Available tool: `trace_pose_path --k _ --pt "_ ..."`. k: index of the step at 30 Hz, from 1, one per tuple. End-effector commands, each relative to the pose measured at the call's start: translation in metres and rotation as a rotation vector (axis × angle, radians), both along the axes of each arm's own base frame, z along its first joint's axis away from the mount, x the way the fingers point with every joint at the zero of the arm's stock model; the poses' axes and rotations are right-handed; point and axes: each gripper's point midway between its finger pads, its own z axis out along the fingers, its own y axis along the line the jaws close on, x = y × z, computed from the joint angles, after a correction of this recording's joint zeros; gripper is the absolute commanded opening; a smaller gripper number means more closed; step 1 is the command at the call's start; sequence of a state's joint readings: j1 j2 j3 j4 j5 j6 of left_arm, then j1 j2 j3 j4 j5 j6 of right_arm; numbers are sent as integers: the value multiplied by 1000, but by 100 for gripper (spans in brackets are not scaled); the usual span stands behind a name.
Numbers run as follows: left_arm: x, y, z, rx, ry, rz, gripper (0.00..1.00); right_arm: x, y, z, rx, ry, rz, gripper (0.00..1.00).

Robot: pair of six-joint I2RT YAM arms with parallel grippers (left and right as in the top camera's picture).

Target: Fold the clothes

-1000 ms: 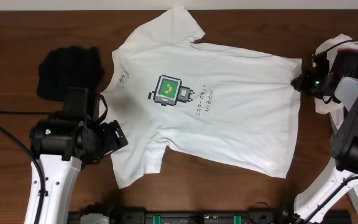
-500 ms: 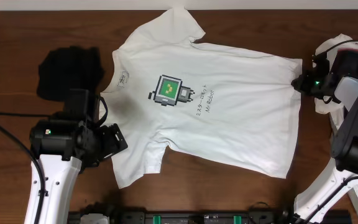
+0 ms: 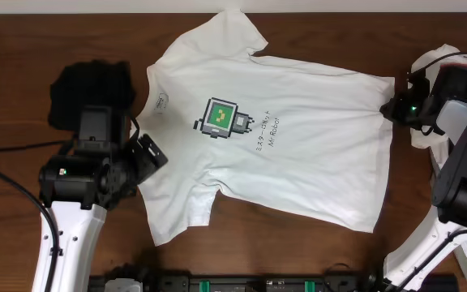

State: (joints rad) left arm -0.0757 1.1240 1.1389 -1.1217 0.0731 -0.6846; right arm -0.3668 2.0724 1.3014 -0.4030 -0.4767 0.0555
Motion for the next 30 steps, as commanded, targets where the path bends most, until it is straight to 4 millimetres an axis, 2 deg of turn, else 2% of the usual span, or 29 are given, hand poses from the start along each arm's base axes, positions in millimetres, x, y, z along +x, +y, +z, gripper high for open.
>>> trace_pose_path --k 1,5,8,13,16,20,25,27,28,29,30 --pt "28 0 10 15 -115 -17 98 3 -2 3 -19 -13 14 2" --pt "74 12 17 106 -246 -12 98 3 -2 3 -19 -13 14 2" --pt "109 10 8 160 -287 -101 98 3 -4 2 -28 -9 10 3" --pt "157 7 -46 226 -241 -223 98 3 -6 1 -38 -5 6 2" --pt "176 7 -82 256 -200 -275 98 3 -6 1 -38 -5 6 3" --pt "193 16 -111 280 -186 -253 99 3 -7 1 -43 -3 4 3" --pt "210 17 -120 313 -223 -301 84 2 -8 0 -51 1 0 2" --pt "216 17 -120 337 -241 -337 73 2 -8 -1 -53 4 -2 2" --pt "218 18 -119 348 -250 -350 63 1 -9 -1 -56 6 -3 3" --pt "219 19 -119 354 -254 -356 57 1 -9 -1 -57 8 -4 2" --pt "221 20 -119 358 -259 -352 56 1 -9 -1 -58 10 -4 3"
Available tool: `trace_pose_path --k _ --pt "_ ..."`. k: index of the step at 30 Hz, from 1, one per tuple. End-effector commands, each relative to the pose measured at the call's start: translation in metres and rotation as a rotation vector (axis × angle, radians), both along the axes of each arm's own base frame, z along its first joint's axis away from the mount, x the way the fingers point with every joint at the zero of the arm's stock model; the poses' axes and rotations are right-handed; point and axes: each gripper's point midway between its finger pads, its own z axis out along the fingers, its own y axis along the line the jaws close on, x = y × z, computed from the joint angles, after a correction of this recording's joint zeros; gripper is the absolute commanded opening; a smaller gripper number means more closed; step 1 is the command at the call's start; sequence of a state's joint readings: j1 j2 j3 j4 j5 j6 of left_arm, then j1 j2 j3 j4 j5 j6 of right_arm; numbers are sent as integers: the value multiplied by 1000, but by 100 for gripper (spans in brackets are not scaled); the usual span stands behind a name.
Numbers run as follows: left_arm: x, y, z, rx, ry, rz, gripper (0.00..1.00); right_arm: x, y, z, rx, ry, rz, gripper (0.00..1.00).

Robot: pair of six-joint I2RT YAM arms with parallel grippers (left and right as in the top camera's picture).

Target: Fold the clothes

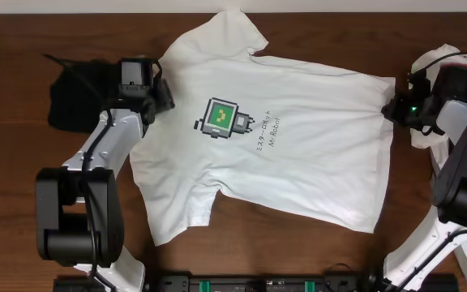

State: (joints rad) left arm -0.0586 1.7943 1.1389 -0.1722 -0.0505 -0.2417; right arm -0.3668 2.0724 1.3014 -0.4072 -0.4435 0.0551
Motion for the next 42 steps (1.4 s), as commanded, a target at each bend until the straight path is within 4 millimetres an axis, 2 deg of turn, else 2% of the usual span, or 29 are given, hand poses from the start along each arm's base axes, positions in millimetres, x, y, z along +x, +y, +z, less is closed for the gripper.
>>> trace_pose_path --k 1,6,12,21,26,33,39,42 --pt "3 9 -8 61 11 -29 58 2 -4 1 -31 -4 9 3" --pt "8 16 -16 68 6 -23 62 2 -4 1 -31 -3 9 3" --pt "12 20 -37 98 33 -55 69 2 -5 1 -36 -2 8 3" --pt "12 21 -59 118 68 -82 68 2 -5 1 -40 -3 14 3" --pt "11 21 -70 122 87 -83 61 1 -5 0 -39 0 14 3" --pt "6 27 -90 132 129 -70 60 0 -4 0 -39 3 17 3" --pt "5 35 -91 131 135 -53 41 0 -4 0 -41 3 21 3" --pt "5 38 -91 131 135 -46 40 0 -4 -1 -39 7 21 3"
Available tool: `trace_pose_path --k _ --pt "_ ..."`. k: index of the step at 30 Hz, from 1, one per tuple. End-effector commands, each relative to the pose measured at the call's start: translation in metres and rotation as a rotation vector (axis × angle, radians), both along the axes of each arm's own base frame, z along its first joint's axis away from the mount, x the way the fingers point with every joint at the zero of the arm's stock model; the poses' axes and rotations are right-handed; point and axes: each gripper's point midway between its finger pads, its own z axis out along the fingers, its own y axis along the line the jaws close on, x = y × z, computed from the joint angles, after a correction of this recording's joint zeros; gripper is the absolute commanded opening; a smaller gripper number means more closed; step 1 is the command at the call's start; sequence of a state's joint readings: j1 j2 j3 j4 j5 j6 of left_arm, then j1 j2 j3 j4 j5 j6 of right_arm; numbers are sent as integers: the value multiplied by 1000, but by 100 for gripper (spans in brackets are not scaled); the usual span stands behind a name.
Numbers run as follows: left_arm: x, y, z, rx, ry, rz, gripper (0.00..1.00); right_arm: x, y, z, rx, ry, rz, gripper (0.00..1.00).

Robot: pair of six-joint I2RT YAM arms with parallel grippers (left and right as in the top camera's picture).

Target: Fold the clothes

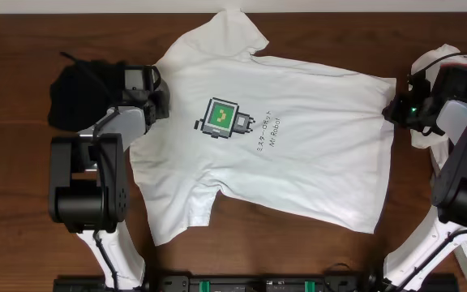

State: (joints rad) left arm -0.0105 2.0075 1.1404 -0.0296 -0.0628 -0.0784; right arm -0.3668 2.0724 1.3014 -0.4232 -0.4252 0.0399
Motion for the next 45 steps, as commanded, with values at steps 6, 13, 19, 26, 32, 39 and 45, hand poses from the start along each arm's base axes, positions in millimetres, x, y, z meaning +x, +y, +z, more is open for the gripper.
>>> trace_pose_path --k 6,13,19,26,32,39,45 --pt "-9 21 -16 35 49 50 20 3 -2 2 -24 -12 17 3" --pt "-9 22 -16 35 49 52 6 2 -7 0 -51 1 6 2" --pt "-9 22 -16 35 49 52 6 2 -8 0 -52 -1 5 1" --pt "-11 22 -18 35 57 52 6 7 0 5 -9 -32 24 9" --pt "-14 22 -20 35 75 52 6 16 12 15 75 -86 35 39" --pt "-14 22 -20 35 76 52 6 12 19 15 120 -66 25 29" --pt "-15 22 -20 35 77 52 6 9 22 13 147 -32 -6 22"
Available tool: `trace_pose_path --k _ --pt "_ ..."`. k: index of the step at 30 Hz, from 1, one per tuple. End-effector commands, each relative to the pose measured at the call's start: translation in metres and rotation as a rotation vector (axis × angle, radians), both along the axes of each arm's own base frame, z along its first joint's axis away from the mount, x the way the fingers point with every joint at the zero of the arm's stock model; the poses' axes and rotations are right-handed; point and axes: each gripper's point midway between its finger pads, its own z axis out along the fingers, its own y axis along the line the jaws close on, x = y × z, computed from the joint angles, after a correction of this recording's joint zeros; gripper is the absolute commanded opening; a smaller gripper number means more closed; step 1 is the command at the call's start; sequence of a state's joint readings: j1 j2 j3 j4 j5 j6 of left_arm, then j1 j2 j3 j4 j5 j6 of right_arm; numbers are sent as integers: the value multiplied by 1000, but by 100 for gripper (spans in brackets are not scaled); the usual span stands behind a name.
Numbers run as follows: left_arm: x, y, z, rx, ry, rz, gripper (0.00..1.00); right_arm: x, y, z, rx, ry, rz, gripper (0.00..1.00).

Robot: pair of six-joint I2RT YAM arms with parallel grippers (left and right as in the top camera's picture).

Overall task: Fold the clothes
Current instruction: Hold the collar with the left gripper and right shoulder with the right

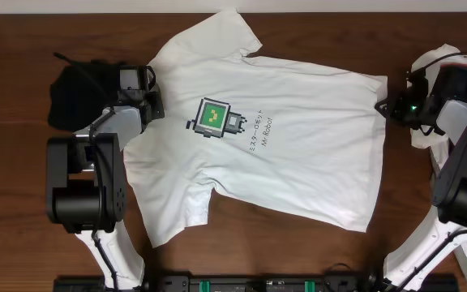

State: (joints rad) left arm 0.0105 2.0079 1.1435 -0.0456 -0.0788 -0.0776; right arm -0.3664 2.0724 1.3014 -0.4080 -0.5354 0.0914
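Observation:
A white T-shirt point(298, 154) with a pixel robot print point(213, 118) lies spread face up on the wooden table, collar to the left and hem to the right. My left gripper point(153, 100) is at the collar edge and looks shut on the fabric. At the hem's upper right corner sits my right gripper point(384, 106), its fingers pinching the cloth edge. The fingertips of both are small in this overhead view.
A black garment point(75, 93) lies crumpled left of the collar, partly under the left arm. White cloth point(440, 61) is bunched at the right edge around the right arm. Bare wooden table point(282, 251) shows below the shirt, with a black rail along the front edge.
The whole shirt has shifted a little to the left, print and hem alike. Both grippers have moved left with it, still at the collar and the hem corner.
At first my left gripper was low beside the shirt's lower sleeve while the right stayed at the hem corner. Then the left gripper stood at the collar, and later sat lower onto it. By now the shirt has been drawn slightly leftward between both grippers.

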Motion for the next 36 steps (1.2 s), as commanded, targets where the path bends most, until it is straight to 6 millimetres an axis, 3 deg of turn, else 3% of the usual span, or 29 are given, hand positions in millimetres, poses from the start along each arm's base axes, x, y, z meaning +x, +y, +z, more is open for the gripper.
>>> trace_pose_path --k 1,13,18,20,36 --pt "-12 10 -19 21 66 23 6 0 7 3 37 15 -5 22" --pt "-12 10 -19 21 67 23 6 -8 30 -3 43 71 36 20" --pt "-13 10 -20 21 70 23 6 -8 31 -4 23 77 38 9" --pt "-14 10 -20 21 74 23 6 -7 30 -5 19 76 37 1" --pt "-15 13 -20 40 79 34 6 -6 4 -7 -71 48 40 1"
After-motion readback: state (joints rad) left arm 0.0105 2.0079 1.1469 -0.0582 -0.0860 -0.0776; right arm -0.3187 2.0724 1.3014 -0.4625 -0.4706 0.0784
